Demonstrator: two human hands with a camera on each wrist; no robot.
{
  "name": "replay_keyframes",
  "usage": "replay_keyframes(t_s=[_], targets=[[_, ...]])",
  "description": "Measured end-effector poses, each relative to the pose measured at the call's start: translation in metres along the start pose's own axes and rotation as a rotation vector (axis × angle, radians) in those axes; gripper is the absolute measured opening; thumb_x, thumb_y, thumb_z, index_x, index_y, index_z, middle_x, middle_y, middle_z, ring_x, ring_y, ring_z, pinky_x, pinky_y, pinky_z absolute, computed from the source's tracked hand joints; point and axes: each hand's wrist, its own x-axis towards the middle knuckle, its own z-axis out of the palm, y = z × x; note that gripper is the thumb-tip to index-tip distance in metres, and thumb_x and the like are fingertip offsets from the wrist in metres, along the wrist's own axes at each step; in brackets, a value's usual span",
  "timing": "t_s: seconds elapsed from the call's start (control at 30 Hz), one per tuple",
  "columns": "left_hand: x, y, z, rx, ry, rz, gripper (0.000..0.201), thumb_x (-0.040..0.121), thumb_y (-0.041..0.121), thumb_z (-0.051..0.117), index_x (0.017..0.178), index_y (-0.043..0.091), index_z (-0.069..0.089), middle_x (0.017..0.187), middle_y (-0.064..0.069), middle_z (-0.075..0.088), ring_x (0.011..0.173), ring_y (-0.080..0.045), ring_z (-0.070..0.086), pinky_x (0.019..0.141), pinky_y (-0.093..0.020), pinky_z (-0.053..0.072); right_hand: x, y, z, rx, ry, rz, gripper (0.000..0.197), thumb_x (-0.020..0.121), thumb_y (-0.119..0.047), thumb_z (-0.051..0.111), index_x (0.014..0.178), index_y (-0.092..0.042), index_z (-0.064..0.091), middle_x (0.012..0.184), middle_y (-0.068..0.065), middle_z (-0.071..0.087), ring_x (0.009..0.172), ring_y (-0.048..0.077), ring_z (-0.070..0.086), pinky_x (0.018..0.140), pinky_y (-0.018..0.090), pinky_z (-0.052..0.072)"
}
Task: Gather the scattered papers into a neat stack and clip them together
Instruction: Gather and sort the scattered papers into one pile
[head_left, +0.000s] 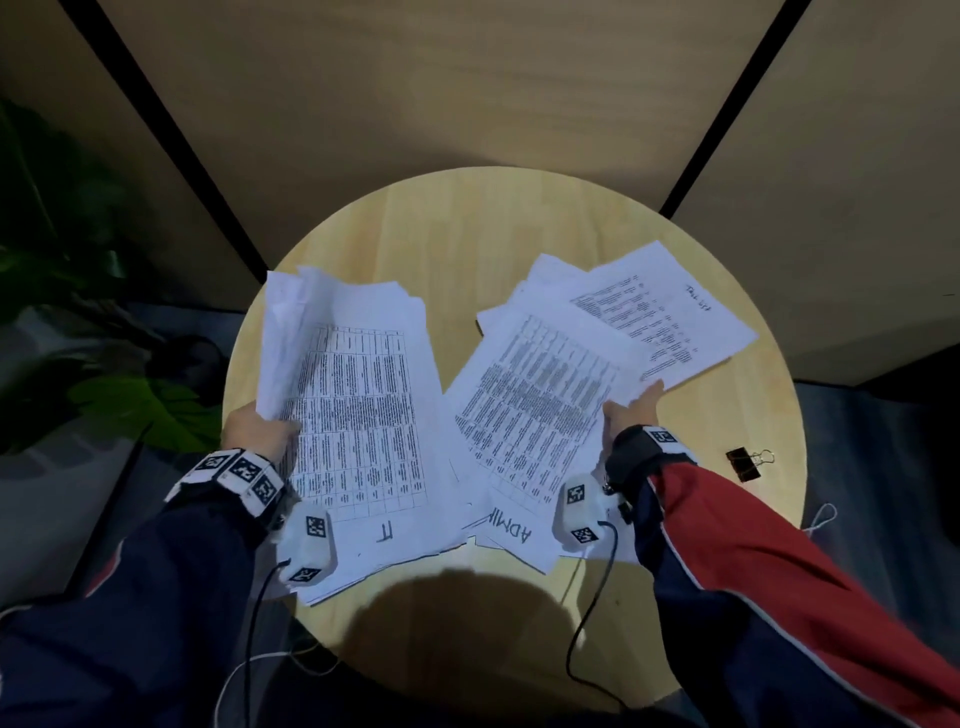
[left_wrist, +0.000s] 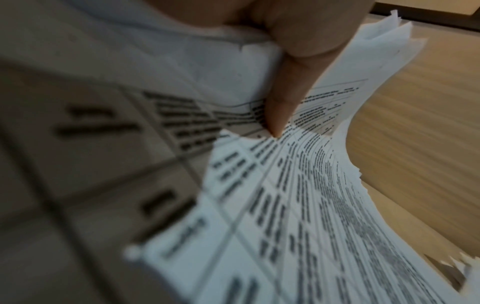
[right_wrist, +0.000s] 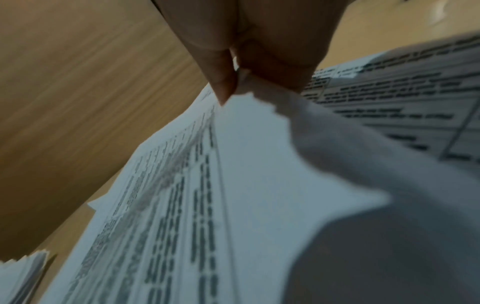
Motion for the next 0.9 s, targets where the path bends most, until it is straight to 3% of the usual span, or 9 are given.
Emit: replay_keyframes(t_s=[0.07,0.17,0.43,0.5,0.6,0.67,0.73,0.8,0.9], targets=[[-0.003,0.001,-0.001,-0.014,-0.004,-0.001,0.032,0.078,0.004,0.067,0.103,-0.013,0.057,0.085,-0.019,0.052,0.076,-0.029,0.048,0.069,-0.034,0.038,0.008,0.005,-0.004,0.085,0.045,0.005,0.081,0.094,-0.006,0.048,0.148,-0.025,-0.009,0.155,0.019,0.015,0.119,0.034,0.051,0.085,0.043,0.044],[-0.007,0.003,-0.002,-0.029,0.003,0.004,0.036,0.078,0.003,0.067,0.108,-0.013,0.056,0.086,-0.019,0.052,0.078,-0.029,0.049,0.070,-0.034,0.038,0.013,0.002,-0.017,0.108,0.106,0.040,0.067,0.092,-0.021,0.052,0.147,-0.016,0.015,0.150,0.021,0.028,0.130,0.032,0.040,0.094,0.038,0.035],[-0.010,0.009,-0.003,-0.061,-0.011,0.033,0.037,0.076,0.002,0.069,0.108,-0.012,0.057,0.087,-0.017,0.053,0.077,-0.028,0.048,0.069,-0.033,0.037,0.009,-0.013,-0.033,0.032,0.084,-0.053,0.043,0.099,-0.018,0.039,0.140,-0.005,0.035,0.112,0.006,0.047,0.094,0.018,0.045,0.087,0.032,0.036],[-0.010,0.013,-0.005,-0.060,-0.006,0.047,0.037,0.076,0.002,0.069,0.107,-0.014,0.057,0.087,-0.018,0.052,0.078,-0.028,0.047,0.069,-0.033,0.036,0.008,-0.015,-0.040,-0.137,0.053,-0.044,0.021,0.099,-0.016,0.035,0.106,-0.002,0.050,0.092,0.008,0.047,0.078,0.021,0.044,0.078,0.030,0.033],[-0.011,0.017,-0.005,-0.031,-0.006,0.070,0.037,0.076,0.001,0.069,0.107,-0.015,0.056,0.087,-0.018,0.051,0.078,-0.028,0.047,0.069,-0.032,0.036,0.005,-0.010,-0.045,-0.382,-0.053,0.002,0.028,0.097,-0.010,0.038,0.069,-0.009,0.036,0.073,0.008,0.037,0.067,0.023,0.039,0.068,0.030,0.030],[-0.016,0.021,-0.002,0.005,-0.013,0.080,0.036,0.077,0.001,0.067,0.107,-0.015,0.056,0.087,-0.017,0.051,0.078,-0.028,0.048,0.069,-0.031,0.036,0.002,-0.008,-0.044,-0.380,-0.078,0.003,0.017,0.097,-0.019,0.041,0.091,-0.007,0.052,0.095,0.017,0.052,0.090,0.028,0.050,0.080,0.031,0.037],[-0.021,0.024,0.004,0.048,-0.032,0.086,0.033,0.078,0.002,0.066,0.107,-0.013,0.057,0.086,-0.017,0.051,0.077,-0.029,0.047,0.069,-0.031,0.035,0.001,-0.003,-0.039,-0.335,-0.082,-0.005,0.045,0.094,-0.031,0.049,0.130,-0.004,0.044,0.130,0.020,0.051,0.116,0.033,0.051,0.096,0.035,0.039],[-0.024,0.025,0.008,0.064,-0.051,0.081,0.033,0.079,0.002,0.066,0.107,-0.013,0.057,0.086,-0.017,0.051,0.077,-0.028,0.047,0.068,-0.029,0.035,-0.003,-0.002,-0.034,-0.298,-0.130,-0.023,0.062,0.085,-0.029,0.066,0.134,-0.002,0.039,0.131,0.018,0.053,0.110,0.032,0.055,0.093,0.039,0.045],[-0.023,0.022,0.009,0.034,-0.052,0.067,0.035,0.078,0.002,0.067,0.109,-0.013,0.057,0.087,-0.017,0.052,0.078,-0.027,0.048,0.069,-0.030,0.035,-0.006,-0.003,-0.033,-0.344,-0.168,0.000,0.048,0.083,-0.015,0.069,0.121,0.007,0.051,0.114,0.023,0.061,0.098,0.031,0.060,0.084,0.038,0.047]])
